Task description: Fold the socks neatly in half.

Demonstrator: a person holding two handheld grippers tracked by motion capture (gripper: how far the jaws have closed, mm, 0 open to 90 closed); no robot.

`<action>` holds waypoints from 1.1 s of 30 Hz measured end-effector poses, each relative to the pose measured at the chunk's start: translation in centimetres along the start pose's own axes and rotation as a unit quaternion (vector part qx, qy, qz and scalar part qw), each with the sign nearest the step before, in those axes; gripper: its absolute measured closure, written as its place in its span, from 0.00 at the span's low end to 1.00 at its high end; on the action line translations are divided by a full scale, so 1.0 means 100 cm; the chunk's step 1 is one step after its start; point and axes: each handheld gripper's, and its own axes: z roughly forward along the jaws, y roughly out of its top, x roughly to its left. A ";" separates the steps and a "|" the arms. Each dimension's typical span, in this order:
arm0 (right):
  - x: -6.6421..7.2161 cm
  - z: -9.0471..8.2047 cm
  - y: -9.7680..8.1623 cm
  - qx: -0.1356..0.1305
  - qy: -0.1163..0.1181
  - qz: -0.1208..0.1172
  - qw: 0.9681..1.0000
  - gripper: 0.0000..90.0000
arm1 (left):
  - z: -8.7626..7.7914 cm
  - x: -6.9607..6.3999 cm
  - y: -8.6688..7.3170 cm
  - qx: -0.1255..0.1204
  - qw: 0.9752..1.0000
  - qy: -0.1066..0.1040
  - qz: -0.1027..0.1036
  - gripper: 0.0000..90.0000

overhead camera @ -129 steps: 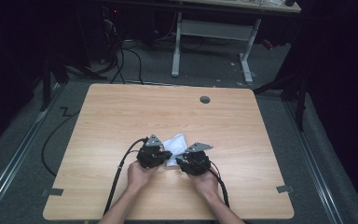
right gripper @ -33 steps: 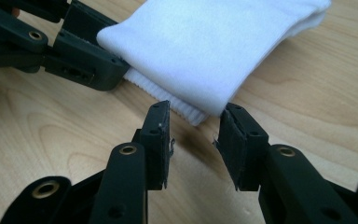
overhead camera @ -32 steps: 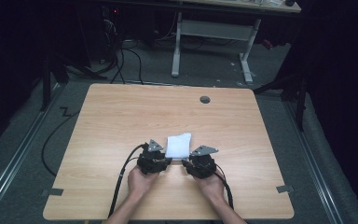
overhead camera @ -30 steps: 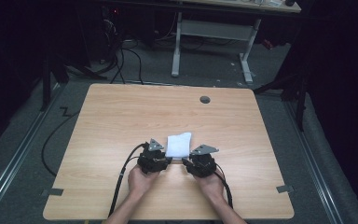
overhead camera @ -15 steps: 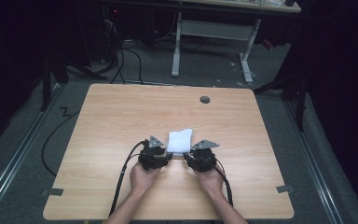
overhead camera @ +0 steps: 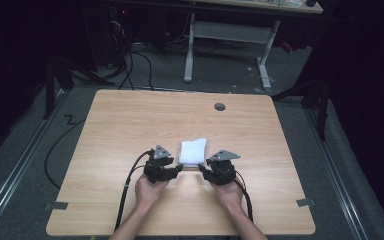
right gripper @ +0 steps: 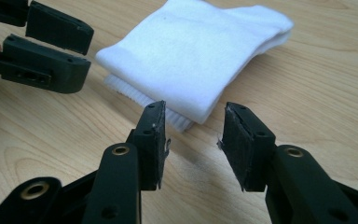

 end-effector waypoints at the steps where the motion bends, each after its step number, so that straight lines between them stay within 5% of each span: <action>1: -0.001 -0.002 0.000 -0.002 0.000 0.002 1.000 0.66 | -0.002 0.000 0.000 -0.002 1.000 0.001 0.001 0.56; 33: -0.035 -0.038 -0.017 -0.037 -0.013 0.046 0.998 0.66 | -0.043 0.017 -0.007 -0.044 0.999 0.016 -0.027 0.52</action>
